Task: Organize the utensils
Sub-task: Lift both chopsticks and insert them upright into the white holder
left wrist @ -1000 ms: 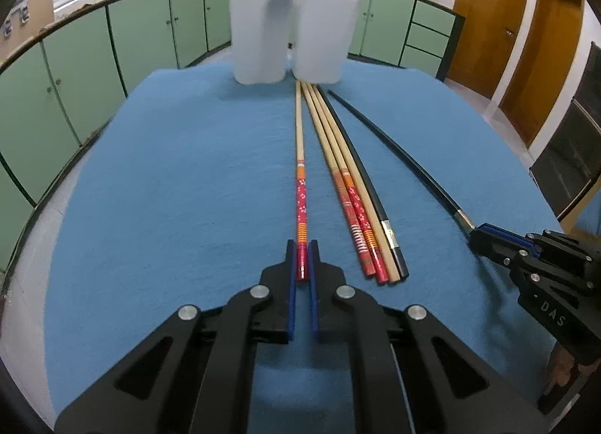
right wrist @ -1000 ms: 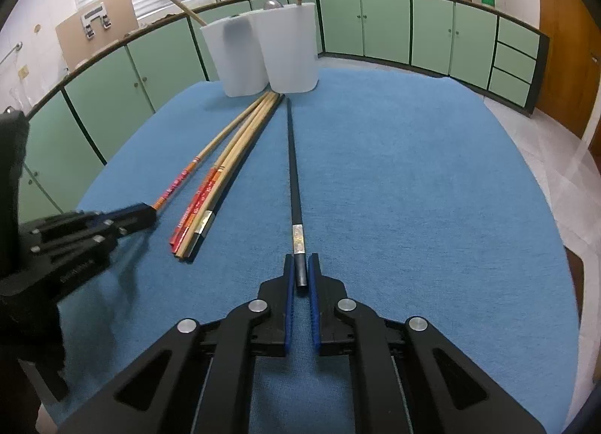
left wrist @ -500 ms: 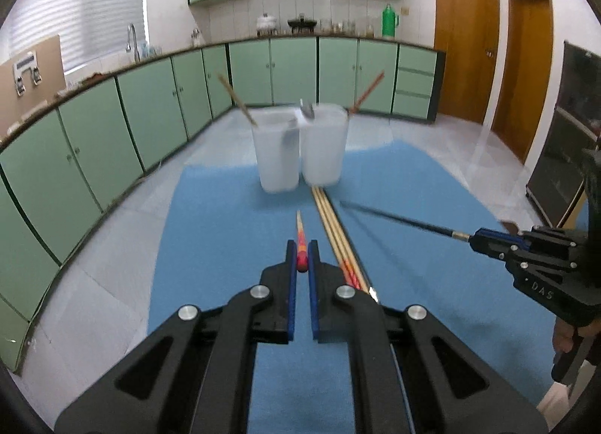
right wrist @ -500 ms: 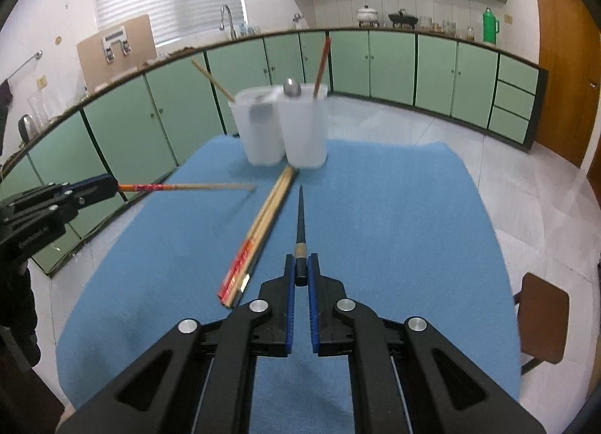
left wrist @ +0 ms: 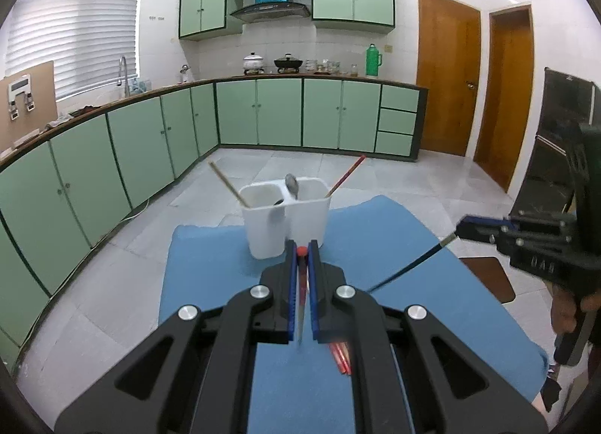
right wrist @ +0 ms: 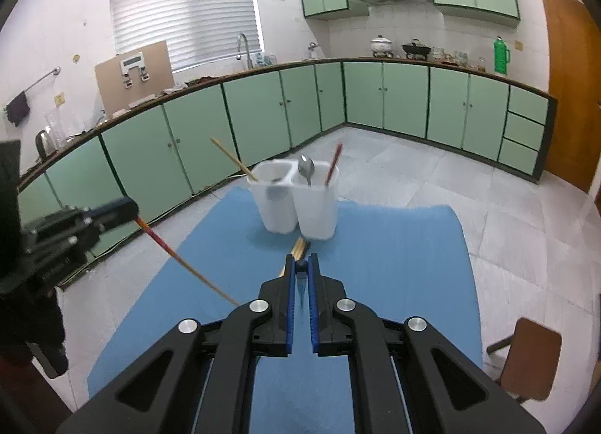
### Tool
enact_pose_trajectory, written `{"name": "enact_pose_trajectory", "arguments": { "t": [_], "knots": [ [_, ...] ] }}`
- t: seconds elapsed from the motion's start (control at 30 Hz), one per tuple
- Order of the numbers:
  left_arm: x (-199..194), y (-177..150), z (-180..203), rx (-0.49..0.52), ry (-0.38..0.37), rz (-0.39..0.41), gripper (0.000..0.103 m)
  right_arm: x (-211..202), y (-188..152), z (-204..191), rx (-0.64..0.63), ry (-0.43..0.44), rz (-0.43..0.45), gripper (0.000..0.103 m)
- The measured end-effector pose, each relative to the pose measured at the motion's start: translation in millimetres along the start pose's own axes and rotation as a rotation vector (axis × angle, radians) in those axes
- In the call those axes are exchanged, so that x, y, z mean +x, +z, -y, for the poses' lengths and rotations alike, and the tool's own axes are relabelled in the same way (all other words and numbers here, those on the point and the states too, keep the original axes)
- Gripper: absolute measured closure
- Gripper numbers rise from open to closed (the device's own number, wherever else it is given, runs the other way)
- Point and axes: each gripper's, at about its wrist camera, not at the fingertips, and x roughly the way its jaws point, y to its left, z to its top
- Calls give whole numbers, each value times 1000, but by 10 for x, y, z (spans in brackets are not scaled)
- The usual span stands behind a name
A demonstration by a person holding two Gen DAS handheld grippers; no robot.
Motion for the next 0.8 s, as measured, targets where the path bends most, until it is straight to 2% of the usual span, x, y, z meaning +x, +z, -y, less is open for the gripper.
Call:
{"name": "enact_pose_trajectory", "arguments": {
  "t": [0.17,0.4,0.57,0.8],
  "knots": [
    [18,169,-47,-11,-33,17,98,-5,332,11,-33,4,1,97],
    [-127,450,-95,4,-21,98,98,-135,775,2,-48,47,66,97],
    [-192,883,-169,24,8,196,98,-159,1194,-85,-67,65,136,97],
    [-21,1447,-128,58,42,294,98,62,1820,-130,-89,18,207,97]
  ]
}}
